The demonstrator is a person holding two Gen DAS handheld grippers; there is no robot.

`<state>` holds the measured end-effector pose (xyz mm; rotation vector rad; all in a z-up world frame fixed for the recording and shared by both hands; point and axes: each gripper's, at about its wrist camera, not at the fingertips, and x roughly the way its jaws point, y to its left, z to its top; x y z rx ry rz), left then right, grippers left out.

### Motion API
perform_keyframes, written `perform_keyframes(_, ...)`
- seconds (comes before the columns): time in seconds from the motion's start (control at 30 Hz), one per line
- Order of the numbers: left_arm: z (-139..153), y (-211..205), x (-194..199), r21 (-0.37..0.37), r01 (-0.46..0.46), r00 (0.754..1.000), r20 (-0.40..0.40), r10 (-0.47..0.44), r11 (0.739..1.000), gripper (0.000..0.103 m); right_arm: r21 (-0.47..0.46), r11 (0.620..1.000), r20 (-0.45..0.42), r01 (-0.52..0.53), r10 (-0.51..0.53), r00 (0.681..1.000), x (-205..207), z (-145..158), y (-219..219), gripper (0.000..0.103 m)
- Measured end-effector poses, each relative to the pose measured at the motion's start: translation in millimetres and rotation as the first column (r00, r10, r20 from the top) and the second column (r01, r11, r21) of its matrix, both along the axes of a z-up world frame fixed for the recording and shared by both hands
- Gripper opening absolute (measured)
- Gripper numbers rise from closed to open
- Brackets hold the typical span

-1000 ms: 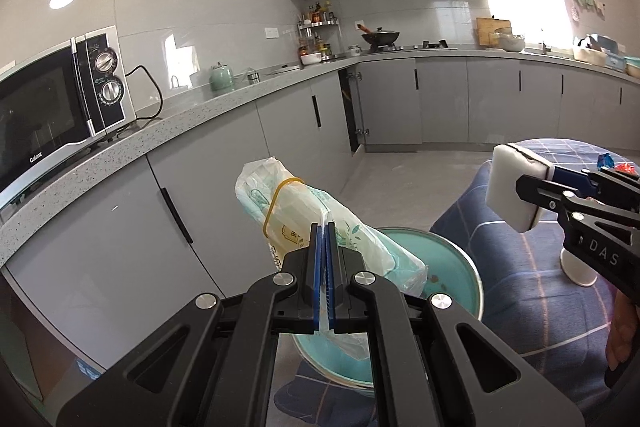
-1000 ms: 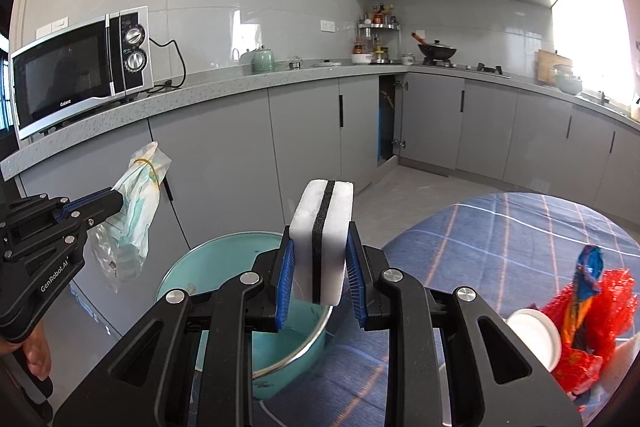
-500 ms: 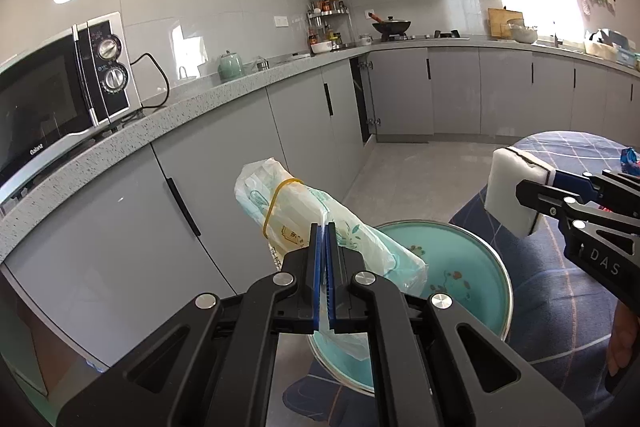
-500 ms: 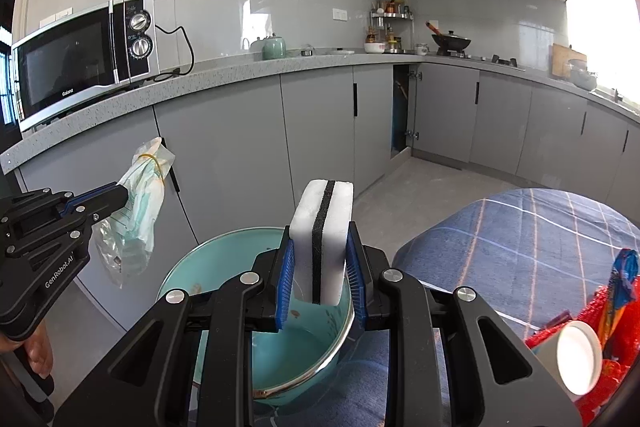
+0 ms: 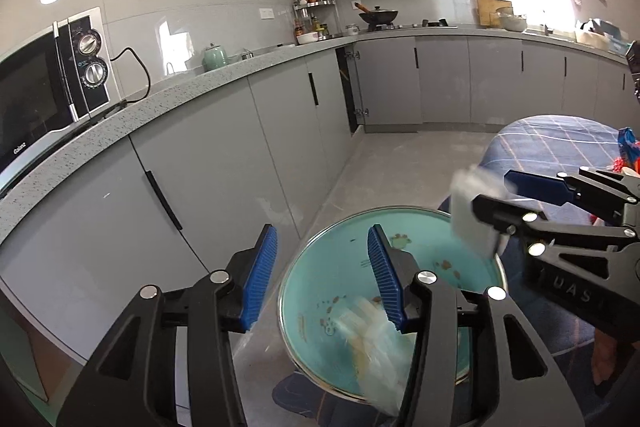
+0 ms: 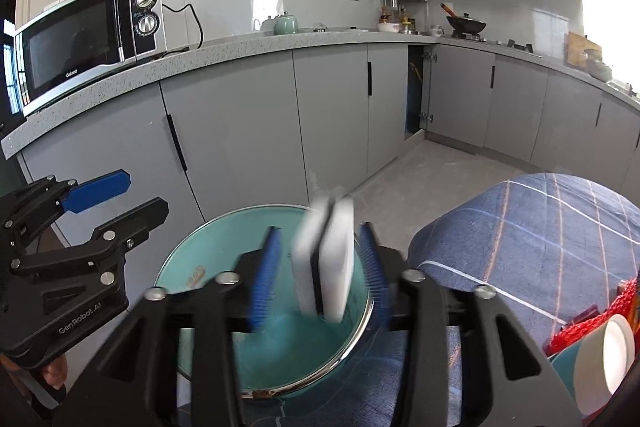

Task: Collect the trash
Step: 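Open the left tool and the right tool to drop both items into the teal bin, then grasp the white paper cup with the left tool while the right tool grasps a clear plastic bag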

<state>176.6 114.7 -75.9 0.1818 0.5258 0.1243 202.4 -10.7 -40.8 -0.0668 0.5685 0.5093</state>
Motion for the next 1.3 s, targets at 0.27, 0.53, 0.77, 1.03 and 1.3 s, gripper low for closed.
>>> perform_keyframes(0.27, -1, 5, 0, -0.004, -0.026, 1.0, -0.002, 0.026, 1.0, 0.056, -0.008, 1.0, -0.003, 0.027, -0.027, 1.0, -5, 2, -7, 0.046)
perform_keyframes(0.53, 1, 2, -8, -0.016, -0.039, 0.999, -0.002, 0.039, 0.999, 0.057, -0.008, 0.998, 0.022, 0.065, -0.064, 0.998, -18, 10, -24, 0.047)
perform_keyframes(0.77, 9, -16, -18, -0.002, -0.011, 1.0, 0.02, 0.011, 1.0, 0.065, 0.0, 0.996, 0.046, 0.094, -0.094, 0.995, -32, 20, -41, 0.049)
perform_keyframes(1.03, 16, -48, -27, 0.011, 0.045, 0.999, 0.031, -0.045, 0.999, 0.066, 0.004, 0.99, 0.079, 0.143, -0.143, 0.987, -52, 35, -71, 0.05)
perform_keyframes(1.3, 19, -72, -36, 0.025, 0.091, 0.995, 0.04, -0.091, 0.996, 0.071, 0.006, 0.98, 0.106, 0.198, -0.197, 0.975, -82, 46, -107, 0.052)
